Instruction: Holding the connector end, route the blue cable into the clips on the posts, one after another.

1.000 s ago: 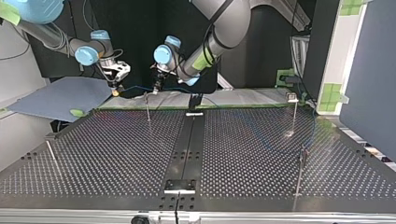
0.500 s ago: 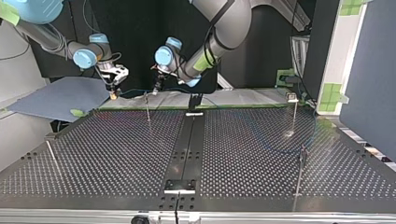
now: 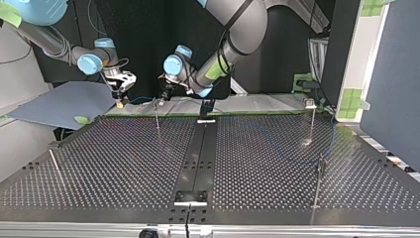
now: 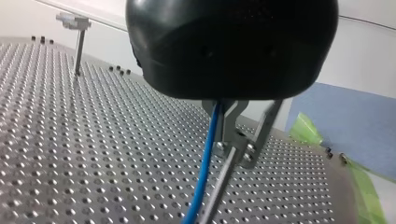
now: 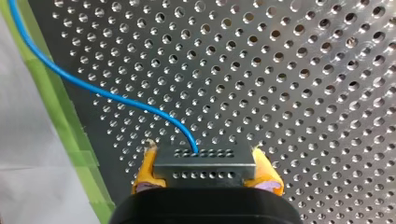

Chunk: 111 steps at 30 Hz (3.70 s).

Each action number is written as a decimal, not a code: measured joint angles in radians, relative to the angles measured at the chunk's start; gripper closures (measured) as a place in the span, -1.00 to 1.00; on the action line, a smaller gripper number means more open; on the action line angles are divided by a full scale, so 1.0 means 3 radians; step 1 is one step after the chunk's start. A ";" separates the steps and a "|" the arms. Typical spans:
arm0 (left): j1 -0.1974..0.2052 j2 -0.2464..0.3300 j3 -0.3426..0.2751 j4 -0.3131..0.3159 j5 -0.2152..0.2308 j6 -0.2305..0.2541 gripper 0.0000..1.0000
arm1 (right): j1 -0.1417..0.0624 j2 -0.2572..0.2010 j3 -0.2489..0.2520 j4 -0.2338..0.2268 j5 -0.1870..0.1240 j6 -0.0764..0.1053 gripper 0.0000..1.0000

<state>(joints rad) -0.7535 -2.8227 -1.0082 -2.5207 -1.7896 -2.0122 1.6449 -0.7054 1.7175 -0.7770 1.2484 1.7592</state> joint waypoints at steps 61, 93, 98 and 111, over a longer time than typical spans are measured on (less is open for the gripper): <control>0.0290 -0.0317 0.0696 -0.0400 0.0295 -0.0493 1.00 | 0.0081 0.0348 -0.0638 0.0089 -0.0065 0.0042 1.00; 0.0322 -0.0228 0.0708 -0.0307 0.0057 -0.0344 1.00 | 0.0082 0.0367 -0.0767 0.0108 -0.0146 0.0182 1.00; 0.0321 -0.0228 0.0708 -0.0306 0.0057 -0.0344 1.00 | 0.0087 0.0411 -0.0798 0.0109 -0.0148 0.0202 1.00; 0.0306 -0.0201 0.0709 -0.0437 0.0083 -0.0163 0.32 | 0.0083 0.0481 -0.0866 0.0124 -0.0152 0.0206 1.00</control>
<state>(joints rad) -0.6616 -2.8830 -0.7956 -2.6519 -1.7645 -2.0610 1.6698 -0.5613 1.4577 -0.7397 1.2028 1.8210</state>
